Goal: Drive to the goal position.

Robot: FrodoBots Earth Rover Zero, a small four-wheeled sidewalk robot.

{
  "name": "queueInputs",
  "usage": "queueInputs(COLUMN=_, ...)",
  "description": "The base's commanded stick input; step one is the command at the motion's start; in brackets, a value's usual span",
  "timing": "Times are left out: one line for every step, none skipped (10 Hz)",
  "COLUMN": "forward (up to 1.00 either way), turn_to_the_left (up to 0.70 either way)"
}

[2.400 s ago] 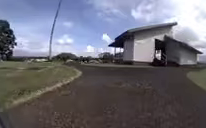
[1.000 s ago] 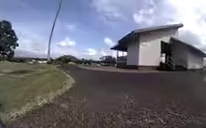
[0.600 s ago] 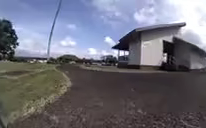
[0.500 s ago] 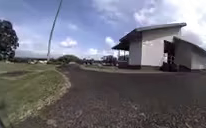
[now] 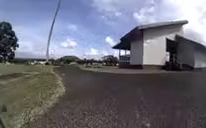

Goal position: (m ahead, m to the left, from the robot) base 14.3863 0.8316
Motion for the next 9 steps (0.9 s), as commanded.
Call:
queueInputs(forward=0.85, turn_to_the_left=0.0)
queueInputs(forward=0.85, turn_to_the_left=0.0)
queueInputs(forward=0.85, turn_to_the_left=0.03)
queueInputs(forward=0.85, turn_to_the_left=0.08)
queueInputs(forward=0.85, turn_to_the_left=0.13)
queueInputs(forward=0.85, turn_to_the_left=0.22)
queueInputs(forward=0.85, turn_to_the_left=0.27)
queueInputs(forward=0.85, turn_to_the_left=0.3)
queueInputs(forward=0.85, turn_to_the_left=0.31)
